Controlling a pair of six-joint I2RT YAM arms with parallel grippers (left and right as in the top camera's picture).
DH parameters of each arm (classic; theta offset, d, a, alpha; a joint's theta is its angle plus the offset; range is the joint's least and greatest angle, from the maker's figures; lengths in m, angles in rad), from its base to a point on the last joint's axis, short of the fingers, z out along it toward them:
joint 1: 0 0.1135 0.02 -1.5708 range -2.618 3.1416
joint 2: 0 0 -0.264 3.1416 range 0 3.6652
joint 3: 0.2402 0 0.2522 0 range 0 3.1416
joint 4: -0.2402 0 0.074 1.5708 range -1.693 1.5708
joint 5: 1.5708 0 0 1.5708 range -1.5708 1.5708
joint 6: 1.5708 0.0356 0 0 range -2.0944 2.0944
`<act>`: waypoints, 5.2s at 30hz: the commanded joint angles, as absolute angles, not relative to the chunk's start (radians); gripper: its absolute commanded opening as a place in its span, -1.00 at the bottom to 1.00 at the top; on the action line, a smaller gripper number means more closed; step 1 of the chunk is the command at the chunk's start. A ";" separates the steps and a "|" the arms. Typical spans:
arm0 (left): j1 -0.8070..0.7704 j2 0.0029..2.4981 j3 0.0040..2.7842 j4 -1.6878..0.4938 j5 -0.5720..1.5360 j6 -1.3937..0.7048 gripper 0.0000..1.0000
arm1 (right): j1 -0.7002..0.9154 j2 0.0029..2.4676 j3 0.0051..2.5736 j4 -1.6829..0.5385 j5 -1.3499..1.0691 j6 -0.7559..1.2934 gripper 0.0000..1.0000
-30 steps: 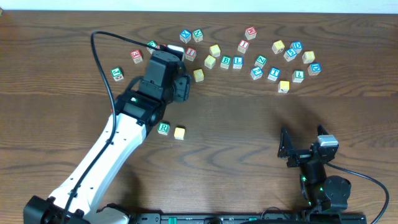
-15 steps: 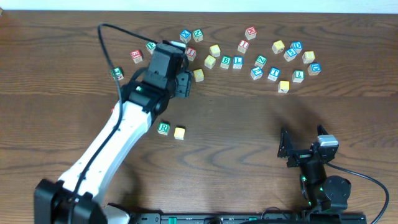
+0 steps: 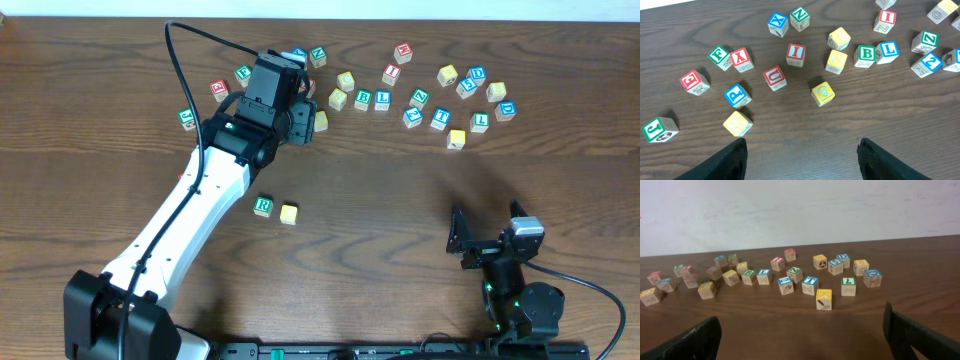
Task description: Spell out ROBOT
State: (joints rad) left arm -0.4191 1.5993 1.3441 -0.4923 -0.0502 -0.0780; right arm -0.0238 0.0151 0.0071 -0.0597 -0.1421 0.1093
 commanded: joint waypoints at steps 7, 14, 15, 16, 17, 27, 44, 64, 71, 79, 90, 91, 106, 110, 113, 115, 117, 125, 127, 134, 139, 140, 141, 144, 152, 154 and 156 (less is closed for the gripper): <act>-0.415 1.634 1.392 -0.489 -0.037 -0.086 0.38 | -0.030 0.011 0.006 -0.063 -0.149 0.099 0.99; -0.415 1.718 1.467 -0.494 0.021 -0.068 0.37 | -0.030 0.011 0.006 -0.062 -0.149 0.099 0.98; -0.415 1.728 1.477 -0.496 0.027 -0.064 0.36 | -0.030 0.011 0.006 -0.063 -0.149 0.099 0.98; -0.415 1.739 1.488 -0.498 0.027 -0.059 0.35 | -0.030 0.011 0.006 -0.063 -0.149 0.099 0.99; -0.415 1.747 1.499 -0.507 0.027 -0.055 0.34 | -0.030 0.011 0.006 -0.063 -0.149 0.099 0.98; -0.415 1.850 1.625 -0.575 0.027 -0.014 0.30 | -0.030 0.011 0.006 -0.063 -0.149 0.099 0.99; -0.394 1.951 1.791 -0.604 0.072 0.033 0.31 | -0.030 0.011 0.006 -0.063 -0.149 0.099 0.98; -0.435 2.198 2.071 -0.767 0.147 0.094 0.53 | -0.030 0.011 0.006 -0.063 -0.149 0.099 0.99; -0.435 2.198 2.102 -0.762 0.151 0.097 0.52 | -0.030 0.011 0.006 -0.062 -0.149 0.099 0.99; -0.439 2.258 2.144 -0.740 0.236 0.100 0.52 | -0.030 0.011 0.006 -0.063 -0.149 0.099 0.98; -0.471 2.321 2.191 -0.774 0.147 0.123 0.51 | -0.030 0.011 0.006 -0.063 -0.149 0.099 0.99; -0.471 2.321 2.191 -0.778 0.137 0.124 0.51 | -0.030 0.011 0.006 -0.063 -0.149 0.099 0.98; -0.470 2.321 2.205 -0.821 0.032 0.130 0.13 | -0.030 0.011 0.006 -0.062 -0.149 0.099 0.99; -0.455 2.283 2.228 -0.852 0.032 0.126 -0.03 | -0.030 0.011 0.006 -0.063 -0.149 0.099 0.98; -0.429 2.221 2.228 -0.851 0.033 0.126 -0.03 | -0.030 0.011 0.006 -0.063 -0.149 0.099 0.98; -0.410 2.173 2.228 -0.854 0.034 0.126 -0.03 | -0.030 0.011 0.006 -0.062 -0.149 0.099 0.99; -0.385 2.112 2.228 -0.869 0.034 0.126 -0.43 | -0.030 0.011 0.006 -0.063 -0.149 0.099 0.99; -0.289 1.972 2.103 -0.840 0.071 0.092 -0.58 | -0.030 0.011 0.006 -0.063 -0.149 0.099 0.99; -0.281 1.937 2.011 -0.796 0.061 0.093 -0.58 | -0.030 0.011 0.006 -0.063 -0.149 0.099 0.99; -0.281 1.742 1.549 -0.471 0.055 0.085 -0.58 | -0.030 0.011 0.006 -0.063 -0.149 0.099 0.99; -0.291 1.640 1.374 -0.324 0.055 0.080 -0.59 | -0.030 0.011 0.006 -0.063 -0.149 0.099 0.99; -0.294 1.630 1.361 -0.313 0.055 0.080 -0.60 | -0.030 0.011 0.006 -0.063 -0.149 0.099 0.98; -0.299 1.610 1.335 -0.291 0.050 0.081 -0.63 | -0.030 0.011 0.006 -0.063 -0.149 0.099 0.99; -0.305 1.604 1.330 -0.294 0.004 0.081 -0.75 | -0.030 0.011 0.006 -0.063 -0.149 0.099 0.99; -0.305 1.604 1.318 -0.330 0.002 0.081 -0.52 | -0.030 0.011 0.006 -0.063 -0.149 0.099 0.99; -0.304 1.604 1.303 -0.330 0.002 0.078 -0.47 | -0.030 0.011 0.006 -0.063 -0.149 0.099 0.98; -0.304 1.604 1.288 -0.319 0.002 0.078 -0.45 | -0.030 0.011 0.006 -0.063 -0.149 0.099 0.99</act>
